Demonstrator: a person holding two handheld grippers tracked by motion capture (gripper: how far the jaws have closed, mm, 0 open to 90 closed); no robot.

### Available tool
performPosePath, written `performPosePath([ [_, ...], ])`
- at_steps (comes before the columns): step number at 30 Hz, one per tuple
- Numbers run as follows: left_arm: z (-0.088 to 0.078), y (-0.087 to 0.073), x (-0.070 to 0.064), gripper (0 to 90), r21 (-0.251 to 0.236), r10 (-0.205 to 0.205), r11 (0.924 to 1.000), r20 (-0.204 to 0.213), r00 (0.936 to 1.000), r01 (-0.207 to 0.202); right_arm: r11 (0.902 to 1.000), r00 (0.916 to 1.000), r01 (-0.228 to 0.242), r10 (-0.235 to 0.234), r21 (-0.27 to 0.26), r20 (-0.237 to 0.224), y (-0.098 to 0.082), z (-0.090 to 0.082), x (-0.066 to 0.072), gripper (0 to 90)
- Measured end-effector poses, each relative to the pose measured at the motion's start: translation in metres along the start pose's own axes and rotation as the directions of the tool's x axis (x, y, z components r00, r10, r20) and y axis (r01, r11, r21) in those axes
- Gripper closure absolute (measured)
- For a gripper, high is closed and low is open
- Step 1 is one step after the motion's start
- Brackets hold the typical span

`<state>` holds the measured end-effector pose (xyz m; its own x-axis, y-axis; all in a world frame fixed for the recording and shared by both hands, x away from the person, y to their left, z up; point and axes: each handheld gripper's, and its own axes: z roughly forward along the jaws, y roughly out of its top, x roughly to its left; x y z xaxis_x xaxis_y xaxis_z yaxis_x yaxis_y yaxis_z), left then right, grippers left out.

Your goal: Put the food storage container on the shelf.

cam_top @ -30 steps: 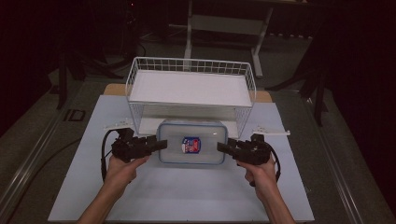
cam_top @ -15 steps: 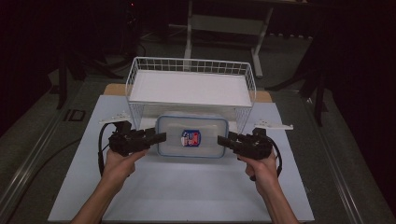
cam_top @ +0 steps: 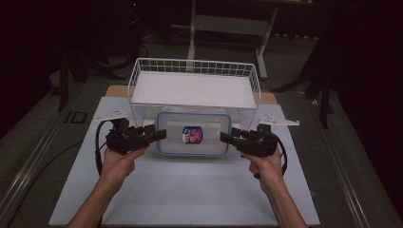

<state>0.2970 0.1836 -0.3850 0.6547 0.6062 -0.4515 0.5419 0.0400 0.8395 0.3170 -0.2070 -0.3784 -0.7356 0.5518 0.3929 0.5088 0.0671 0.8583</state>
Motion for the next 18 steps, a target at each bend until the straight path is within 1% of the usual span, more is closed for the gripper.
performPosePath([
  [13, 0.001, 0.019, -0.001, 48.9, -0.032, 0.020, 0.9993, 0.000, 0.9998, -0.020, 0.9990, 0.9997, 0.025, -0.025, -0.037, 0.001, 0.020, -0.002, -0.002, 51.6],
  [15, 0.002, 0.022, 0.000, 48.9, -0.037, 0.025, 0.9990, 0.004, 0.9997, -0.025, 0.9988, 0.9996, 0.029, -0.029, -0.039, 0.003, 0.023, -0.002, -0.002, 51.6],
  [18, 0.003, 0.025, 0.003, 48.9, -0.046, 0.022, 0.9987, 0.010, 0.9997, -0.021, 0.9984, 0.9993, 0.037, -0.037, -0.042, 0.009, 0.028, -0.001, -0.001, 51.6],
])
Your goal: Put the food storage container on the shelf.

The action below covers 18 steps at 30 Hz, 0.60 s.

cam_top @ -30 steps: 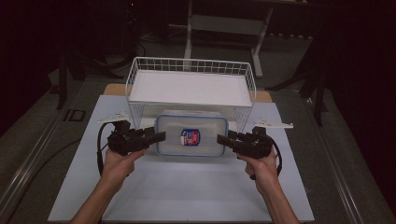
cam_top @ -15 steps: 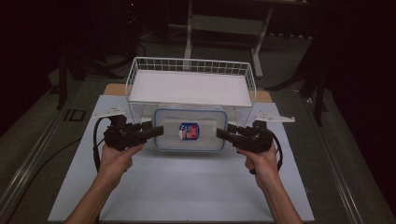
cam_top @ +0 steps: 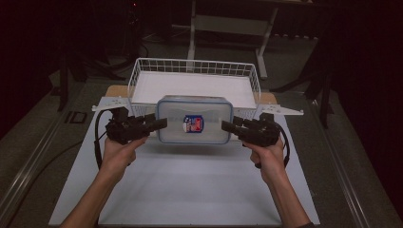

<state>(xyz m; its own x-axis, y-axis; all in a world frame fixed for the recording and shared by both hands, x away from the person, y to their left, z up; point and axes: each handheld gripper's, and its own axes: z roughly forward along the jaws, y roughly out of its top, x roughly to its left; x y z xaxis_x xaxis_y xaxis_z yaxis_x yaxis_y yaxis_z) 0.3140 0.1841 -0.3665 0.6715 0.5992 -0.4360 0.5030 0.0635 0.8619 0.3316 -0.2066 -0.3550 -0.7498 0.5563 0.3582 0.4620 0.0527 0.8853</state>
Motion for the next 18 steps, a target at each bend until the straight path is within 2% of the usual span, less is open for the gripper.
performPosePath([
  [9, 0.002, 0.015, 0.002, 49.0, -0.026, 0.012, 0.9996, -0.001, 0.9999, -0.012, 0.9999, 1.0000, -0.007, 0.007, -0.015, -0.006, 0.011, 0.003, -0.005, 51.6],
  [18, 0.007, 0.033, 0.008, 49.2, -0.050, 0.001, 0.9987, 0.001, 1.0000, -0.001, 0.9992, 0.9999, -0.016, 0.016, -0.036, -0.001, 0.025, 0.006, -0.010, 51.7],
])
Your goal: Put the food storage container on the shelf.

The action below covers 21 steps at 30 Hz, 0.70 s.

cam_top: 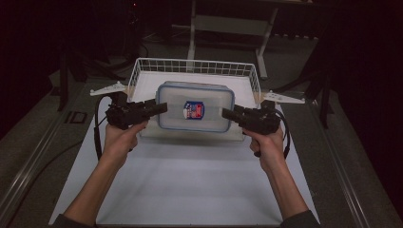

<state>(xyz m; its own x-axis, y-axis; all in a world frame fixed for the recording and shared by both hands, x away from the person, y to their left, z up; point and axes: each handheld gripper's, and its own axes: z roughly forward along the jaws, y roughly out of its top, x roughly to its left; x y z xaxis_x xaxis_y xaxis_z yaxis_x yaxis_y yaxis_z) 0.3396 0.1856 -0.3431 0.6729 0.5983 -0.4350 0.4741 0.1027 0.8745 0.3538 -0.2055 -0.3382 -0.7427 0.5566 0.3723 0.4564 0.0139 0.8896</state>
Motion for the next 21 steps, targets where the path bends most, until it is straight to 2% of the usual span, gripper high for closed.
performPosePath([
  [7, 0.006, 0.015, 0.006, 49.1, -0.008, -0.007, 0.9999, 0.000, 1.0000, 0.007, 1.0000, 1.0000, -0.003, 0.003, -0.009, 0.004, 0.013, 0.005, -0.006, 51.7],
  [13, 0.011, 0.027, 0.012, 49.1, -0.034, -0.019, 0.9992, 0.001, 0.9998, 0.019, 0.9999, 0.9999, -0.006, 0.006, -0.015, 0.008, 0.025, 0.010, -0.011, 51.6],
  [21, 0.021, 0.035, 0.026, 49.1, -0.054, -0.066, 0.9964, -0.016, 0.9977, 0.065, 0.9988, 0.9988, -0.048, 0.048, -0.010, 0.011, 0.035, 0.021, -0.025, 51.5],
])
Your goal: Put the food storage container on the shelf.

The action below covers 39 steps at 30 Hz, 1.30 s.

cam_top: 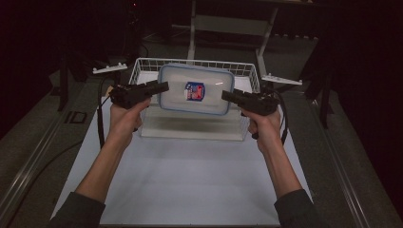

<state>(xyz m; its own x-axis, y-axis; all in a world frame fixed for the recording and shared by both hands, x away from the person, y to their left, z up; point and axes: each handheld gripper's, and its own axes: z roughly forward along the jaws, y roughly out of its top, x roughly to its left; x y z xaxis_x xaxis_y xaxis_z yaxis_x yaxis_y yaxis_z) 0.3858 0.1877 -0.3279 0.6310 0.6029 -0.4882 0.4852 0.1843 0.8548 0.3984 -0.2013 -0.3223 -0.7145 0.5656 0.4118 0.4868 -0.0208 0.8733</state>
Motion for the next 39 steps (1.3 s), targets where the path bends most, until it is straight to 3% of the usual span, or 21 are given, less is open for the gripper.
performPosePath([
  [5, 0.007, 0.002, 0.011, 49.0, 0.006, -0.035, 0.9994, -0.008, 0.9993, 0.035, 0.9991, 0.9996, -0.026, 0.026, 0.034, 0.014, 0.004, 0.010, -0.009, 51.2],
  [10, 0.011, 0.002, 0.017, 48.9, 0.005, -0.071, 0.9975, -0.009, 0.9974, 0.071, 0.9986, 0.9987, -0.046, 0.045, 0.025, 0.022, 0.007, 0.014, -0.013, 51.2],
  [16, 0.013, 0.003, 0.018, 48.4, 0.008, -0.073, 0.9973, -0.026, 0.9970, 0.073, 0.9978, 0.9978, -0.051, 0.049, 0.042, 0.044, 0.012, 0.016, -0.012, 50.7],
  [28, 0.021, 0.007, 0.025, 48.4, -0.006, -0.115, 0.9933, -0.045, 0.9923, 0.115, 0.9939, 0.9926, -0.110, 0.108, 0.016, 0.055, 0.016, 0.022, -0.021, 49.8],
  [33, 0.025, 0.004, 0.028, 48.1, -0.043, -0.138, 0.9898, -0.054, 0.9889, 0.136, 0.9937, 0.9907, -0.112, 0.112, -0.007, 0.077, 0.015, 0.025, -0.022, 48.2],
  [36, 0.030, 0.003, 0.028, 44.7, -0.056, -0.124, 0.9915, -0.132, 0.9835, 0.117, 0.9965, 0.9887, -0.083, 0.082, 0.000, 0.125, 0.015, 0.029, -0.021, 52.6],
  [37, 0.031, 0.003, 0.028, 46.1, -0.055, -0.117, 0.9924, -0.159, 0.9802, 0.110, 0.9969, 0.9856, -0.079, 0.076, 0.009, 0.151, 0.015, 0.031, -0.020, 46.8],
  [38, 0.032, 0.002, 0.028, 54.6, -0.054, -0.122, 0.9919, -0.171, 0.9776, 0.115, 0.9969, 0.9832, -0.079, 0.076, 0.010, 0.166, 0.014, 0.034, -0.021, 46.0],
  [39, 0.033, 0.002, 0.028, 52.7, -0.059, -0.123, 0.9917, -0.178, 0.9764, 0.114, 0.9947, 0.9800, -0.099, 0.102, -0.028, 0.170, 0.014, 0.035, -0.022, 49.8],
])
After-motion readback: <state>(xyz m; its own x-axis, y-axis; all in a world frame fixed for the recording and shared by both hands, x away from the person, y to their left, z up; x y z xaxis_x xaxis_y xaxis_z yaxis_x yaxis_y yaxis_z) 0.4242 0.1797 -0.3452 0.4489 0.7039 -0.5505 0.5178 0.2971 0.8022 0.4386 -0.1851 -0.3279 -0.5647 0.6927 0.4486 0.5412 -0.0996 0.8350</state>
